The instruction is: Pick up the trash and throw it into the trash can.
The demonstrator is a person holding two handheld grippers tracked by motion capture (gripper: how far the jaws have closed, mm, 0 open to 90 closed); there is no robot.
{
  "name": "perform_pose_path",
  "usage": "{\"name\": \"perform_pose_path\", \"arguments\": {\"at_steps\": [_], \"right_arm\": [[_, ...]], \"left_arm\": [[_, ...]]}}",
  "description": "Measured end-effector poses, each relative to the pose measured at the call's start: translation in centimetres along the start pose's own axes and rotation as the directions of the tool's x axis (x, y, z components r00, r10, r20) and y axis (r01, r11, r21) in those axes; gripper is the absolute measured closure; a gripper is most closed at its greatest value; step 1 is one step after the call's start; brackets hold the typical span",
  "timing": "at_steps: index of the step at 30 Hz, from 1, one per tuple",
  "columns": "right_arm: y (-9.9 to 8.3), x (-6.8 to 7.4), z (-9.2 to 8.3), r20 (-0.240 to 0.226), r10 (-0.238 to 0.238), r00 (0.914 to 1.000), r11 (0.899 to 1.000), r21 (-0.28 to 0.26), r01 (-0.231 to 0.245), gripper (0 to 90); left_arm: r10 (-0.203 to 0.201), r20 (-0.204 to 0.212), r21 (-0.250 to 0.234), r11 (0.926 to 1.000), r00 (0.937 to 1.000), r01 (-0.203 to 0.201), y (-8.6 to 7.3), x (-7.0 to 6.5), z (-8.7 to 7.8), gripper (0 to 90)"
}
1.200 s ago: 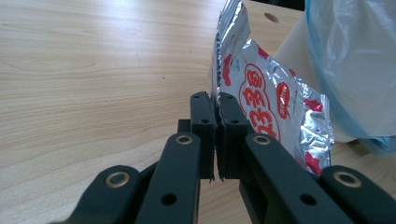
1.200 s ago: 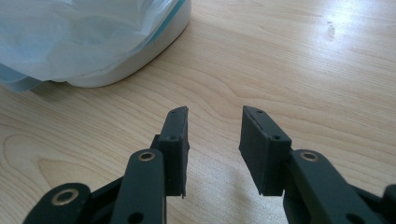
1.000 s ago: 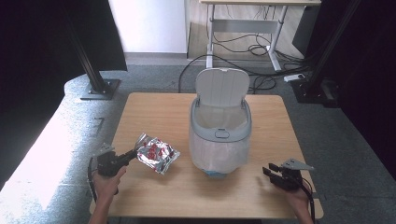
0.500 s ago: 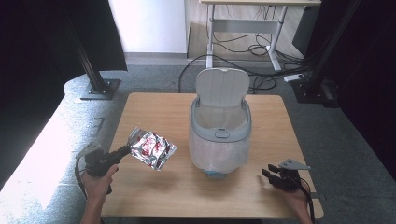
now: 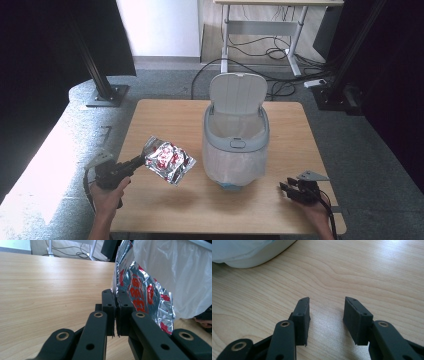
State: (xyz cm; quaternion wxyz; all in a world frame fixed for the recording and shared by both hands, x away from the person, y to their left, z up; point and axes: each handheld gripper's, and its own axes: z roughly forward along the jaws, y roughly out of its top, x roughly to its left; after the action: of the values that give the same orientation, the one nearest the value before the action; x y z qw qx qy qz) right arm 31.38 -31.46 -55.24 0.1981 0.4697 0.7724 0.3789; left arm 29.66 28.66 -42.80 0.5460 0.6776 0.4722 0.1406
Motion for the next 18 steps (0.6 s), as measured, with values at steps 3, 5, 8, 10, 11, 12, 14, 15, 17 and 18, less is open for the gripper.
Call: {"name": "perform_pose_path", "arguments": {"at_steps": [3, 5, 8, 10, 11, 12, 14, 15, 17, 18], "right_arm": [[0.1, 0.4, 0.2, 0.020, -0.024, 0.9995, 1.000, 0.004, 0.023, 54.2], [0.1, 0.5, 0.2, 0.028, -0.030, 0.9991, 1.000, 0.005, 0.030, 53.8], [0.2, 0.6, 0.3, 0.030, -0.025, 0.9992, 1.000, 0.006, 0.025, 53.2], [0.2, 0.6, 0.3, 0.031, -0.024, 0.9992, 1.000, 0.005, 0.024, 52.9], [0.2, 0.6, 0.3, 0.031, -0.023, 0.9992, 1.000, 0.005, 0.023, 52.5], [0.2, 0.6, 0.3, 0.031, -0.023, 0.9993, 1.000, 0.006, 0.023, 51.8], [0.2, 0.6, 0.3, 0.031, -0.023, 0.9992, 1.000, 0.006, 0.023, 51.5], [0.2, 0.6, 0.3, 0.032, -0.023, 0.9992, 1.000, 0.007, 0.023, 51.2], [0.2, 0.7, 0.3, 0.034, -0.021, 0.9992, 1.000, 0.007, 0.021, 50.8], [0.2, 0.7, 0.3, 0.035, -0.021, 0.9992, 1.000, 0.007, 0.020, 50.7]], "left_arm": [[-0.001, 0.014, -0.006, 1.0000, 0.9999, 0.002, 0.2, -0.2, -0.1, 87.1], [-0.004, 0.022, -0.008, 1.0000, 0.9998, 0.004, 0.3, -0.3, -0.2, 87.2], [0.005, 0.028, -0.011, 0.9999, 0.9996, -0.005, 0.7, -0.6, -0.3, 87.1], [0.014, 0.035, -0.018, 0.9997, 0.9993, -0.013, 1.1, -0.9, -0.4, 87.1], [0.016, 0.038, -0.025, 0.9996, 0.9992, -0.015, 1.3, -1.0, -0.6, 87.1], [0.014, 0.052, -0.043, 0.9990, 0.9986, -0.012, 1.8, -1.3, -1.0, 87.1], [0.010, 0.063, -0.054, 0.9985, 0.9980, -0.007, 2.0, -1.4, -1.2, 87.1], [0.005, 0.071, -0.064, 0.9979, 0.9974, -0.001, 2.2, -1.5, -1.3, 87.1], [0.008, 0.084, -0.074, 0.9972, 0.9964, -0.001, 2.7, -1.7, -1.6, 87.1], [0.008, 0.088, -0.075, 0.9972, 0.9961, -0.001, 2.9, -1.8, -1.7, 87.0]]}}
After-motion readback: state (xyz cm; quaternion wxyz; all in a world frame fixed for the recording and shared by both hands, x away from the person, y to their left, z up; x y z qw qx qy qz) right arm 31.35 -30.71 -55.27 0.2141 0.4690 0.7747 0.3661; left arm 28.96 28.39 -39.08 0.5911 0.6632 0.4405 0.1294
